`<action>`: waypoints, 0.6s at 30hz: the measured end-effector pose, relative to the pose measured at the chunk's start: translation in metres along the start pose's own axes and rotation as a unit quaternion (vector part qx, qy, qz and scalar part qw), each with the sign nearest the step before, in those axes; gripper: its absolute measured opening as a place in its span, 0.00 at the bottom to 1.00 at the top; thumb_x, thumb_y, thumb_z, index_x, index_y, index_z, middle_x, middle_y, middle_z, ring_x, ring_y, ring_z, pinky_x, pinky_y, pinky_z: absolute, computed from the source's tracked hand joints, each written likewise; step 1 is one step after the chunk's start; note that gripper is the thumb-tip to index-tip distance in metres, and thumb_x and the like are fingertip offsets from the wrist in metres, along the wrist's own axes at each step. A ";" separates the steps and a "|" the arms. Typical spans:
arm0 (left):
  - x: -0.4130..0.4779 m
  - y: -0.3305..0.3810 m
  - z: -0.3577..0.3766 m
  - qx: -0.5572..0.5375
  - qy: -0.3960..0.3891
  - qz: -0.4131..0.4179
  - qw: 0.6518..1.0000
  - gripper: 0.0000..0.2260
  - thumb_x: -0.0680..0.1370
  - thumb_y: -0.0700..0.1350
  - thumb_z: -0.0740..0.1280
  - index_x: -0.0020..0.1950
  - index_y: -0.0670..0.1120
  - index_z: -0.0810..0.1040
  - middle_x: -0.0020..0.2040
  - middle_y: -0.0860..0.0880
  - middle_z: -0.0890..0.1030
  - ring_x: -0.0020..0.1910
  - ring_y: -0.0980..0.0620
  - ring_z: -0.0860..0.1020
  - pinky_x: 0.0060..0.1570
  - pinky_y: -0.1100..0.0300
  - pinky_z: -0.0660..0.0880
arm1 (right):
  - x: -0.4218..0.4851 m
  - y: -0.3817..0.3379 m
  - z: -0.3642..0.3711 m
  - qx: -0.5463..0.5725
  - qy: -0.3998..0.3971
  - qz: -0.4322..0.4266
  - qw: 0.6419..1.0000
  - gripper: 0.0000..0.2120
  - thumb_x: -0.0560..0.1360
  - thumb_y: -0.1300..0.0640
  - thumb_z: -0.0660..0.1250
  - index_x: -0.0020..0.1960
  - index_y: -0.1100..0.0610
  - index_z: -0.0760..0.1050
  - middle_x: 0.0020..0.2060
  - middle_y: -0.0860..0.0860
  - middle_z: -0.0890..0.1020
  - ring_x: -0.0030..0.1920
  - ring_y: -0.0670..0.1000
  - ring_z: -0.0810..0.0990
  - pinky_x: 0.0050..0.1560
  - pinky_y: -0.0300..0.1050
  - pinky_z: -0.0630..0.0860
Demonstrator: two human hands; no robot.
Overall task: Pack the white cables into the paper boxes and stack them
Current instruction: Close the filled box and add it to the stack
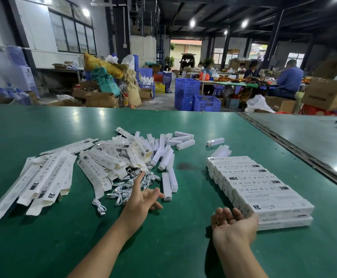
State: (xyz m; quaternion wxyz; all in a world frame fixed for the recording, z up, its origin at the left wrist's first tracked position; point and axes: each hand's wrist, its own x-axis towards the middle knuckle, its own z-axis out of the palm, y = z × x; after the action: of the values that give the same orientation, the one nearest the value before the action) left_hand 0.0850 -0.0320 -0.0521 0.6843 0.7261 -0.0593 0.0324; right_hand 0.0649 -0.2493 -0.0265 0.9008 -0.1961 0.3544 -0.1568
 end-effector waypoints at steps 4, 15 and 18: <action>0.001 -0.001 0.000 0.014 0.033 0.013 0.999 0.22 0.78 0.54 0.66 0.69 0.61 0.63 0.47 0.48 0.85 0.42 0.48 0.83 0.44 0.59 0.77 | 0.001 0.001 -0.001 0.003 0.000 -0.003 1.000 0.22 0.80 0.40 0.52 0.38 0.55 0.66 0.31 0.53 0.70 0.29 0.52 0.70 0.34 0.42 0.67; 0.068 0.013 -0.073 0.554 0.199 -0.038 0.808 0.22 0.80 0.48 0.64 0.75 0.51 0.65 0.72 0.43 0.67 0.70 0.42 0.66 0.65 0.46 0.70 | -0.004 0.009 0.002 -0.056 -0.009 -0.031 0.998 0.23 0.82 0.41 0.49 0.38 0.55 0.67 0.29 0.53 0.69 0.28 0.51 0.67 0.32 0.41 0.63; 0.077 0.016 -0.099 0.494 0.240 -0.162 0.820 0.27 0.80 0.51 0.66 0.77 0.51 0.60 0.78 0.40 0.56 0.72 0.33 0.63 0.68 0.40 0.68 | -0.005 0.010 0.002 -0.061 -0.011 -0.039 0.997 0.22 0.82 0.43 0.49 0.37 0.56 0.67 0.29 0.53 0.69 0.27 0.51 0.66 0.32 0.41 0.62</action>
State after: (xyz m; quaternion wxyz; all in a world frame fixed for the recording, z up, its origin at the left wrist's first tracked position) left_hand 0.1623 0.0626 -0.0208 0.2217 0.9352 0.2490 0.1190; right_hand 0.0643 -0.2383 -0.0263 0.8845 -0.2656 0.3450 -0.1676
